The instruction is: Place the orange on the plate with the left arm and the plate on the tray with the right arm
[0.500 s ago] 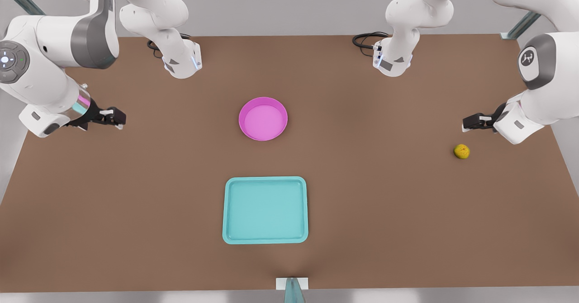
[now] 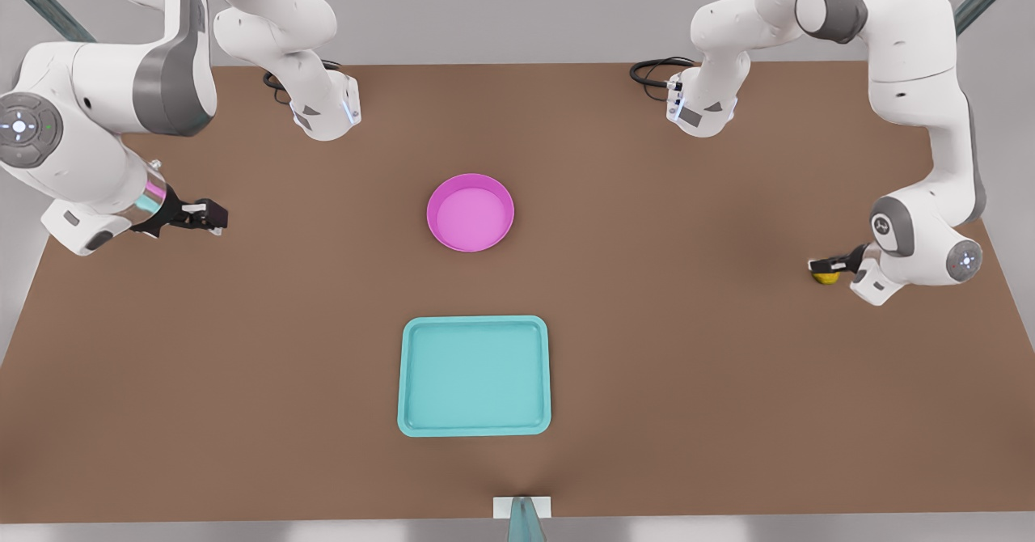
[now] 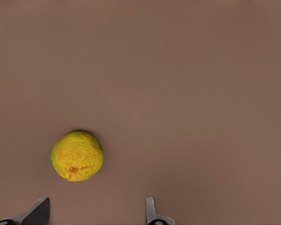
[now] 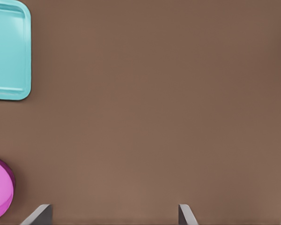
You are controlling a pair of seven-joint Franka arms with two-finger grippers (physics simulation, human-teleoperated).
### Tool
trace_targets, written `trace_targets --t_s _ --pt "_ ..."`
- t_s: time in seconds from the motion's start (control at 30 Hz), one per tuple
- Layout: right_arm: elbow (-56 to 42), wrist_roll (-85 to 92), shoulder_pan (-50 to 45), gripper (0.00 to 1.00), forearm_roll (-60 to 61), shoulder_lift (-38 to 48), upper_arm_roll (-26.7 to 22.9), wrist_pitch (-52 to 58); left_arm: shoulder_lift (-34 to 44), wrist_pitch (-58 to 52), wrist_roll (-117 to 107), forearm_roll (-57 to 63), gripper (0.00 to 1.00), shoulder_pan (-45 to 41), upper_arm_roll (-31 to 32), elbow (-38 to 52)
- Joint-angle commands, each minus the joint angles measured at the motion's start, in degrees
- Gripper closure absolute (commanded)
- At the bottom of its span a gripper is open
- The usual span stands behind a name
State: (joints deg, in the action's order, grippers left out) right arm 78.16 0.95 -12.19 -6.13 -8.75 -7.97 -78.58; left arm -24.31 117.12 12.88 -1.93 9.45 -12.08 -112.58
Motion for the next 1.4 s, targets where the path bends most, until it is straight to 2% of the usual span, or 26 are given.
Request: trace_targets --t_s 0.0,0.47,0.73,0.77,0.8,0.83,1.1,1.17,1.2,1.27,1.3,1.37 --pt "-0.03 0.36 0.23 0.0 0.07 0.05 -0.03 0.88 -0.57 12.7 15.95 0.0 0.0 0.57 -0.48 -0.28" --pt "0.06 0.19 0.23 0.0 0.15 -0.22 -0.03 1.76 -6.72 13.22 16.04 0.35 0.0 2.24 -0.93 -3.26" --pt "0.15 0.28 0.32 0.0 0.15 -0.39 -0.03 1.85 -7.77 12.52 15.77 0.35 0.0 3.12 -0.93 -3.79" --pt "0.15 0.28 0.23 0.0 0.24 -0.39 -0.03 1.85 -7.77 12.61 15.77 0.35 0.06 3.12 -0.93 -3.79" --pt "0.15 0.28 0.23 0.0 0.24 -0.48 -0.03 1.85 -7.68 12.43 15.77 0.35 0.25 3.12 -0.93 -3.7" --pt "0.15 0.28 0.32 0.0 0.24 -0.48 -0.03 1.76 -7.6 12.34 15.77 0.35 0.36 3.03 -0.93 -3.7" --pt "0.15 0.36 0.32 0.0 0.33 -0.48 -0.12 1.76 -3.03 9.44 14.1 0.26 0.36 2.59 -0.23 -2.65" --pt "0.15 0.36 0.41 0.0 0.33 -0.74 -0.21 1.76 4.27 9.01 4.62 0.0 0.36 -4.79 4.78 -2.56" --pt "0.15 0.36 0.58 0.0 0.42 -0.83 -0.21 1.76 5.5 8.74 -0.39 0.0 0.36 -5.06 10.32 -1.16" --pt "0.24 0.36 0.58 0.0 0.42 -1.18 -0.21 1.67 5.32 3.12 -9.0 0.0 0.36 -5.85 18.75 5.52" --pt "0.24 0.36 0.85 0.0 0.59 -1.18 -0.21 1.67 4.36 -0.57 -17.96 0.08 0.36 -9.53 22.36 10.44" --pt "0.24 0.28 1.02 0.0 0.51 -1.53 -0.29 1.67 -0.21 -3.39 -34.14 0.7 0.36 -23.42 22.45 18.26"
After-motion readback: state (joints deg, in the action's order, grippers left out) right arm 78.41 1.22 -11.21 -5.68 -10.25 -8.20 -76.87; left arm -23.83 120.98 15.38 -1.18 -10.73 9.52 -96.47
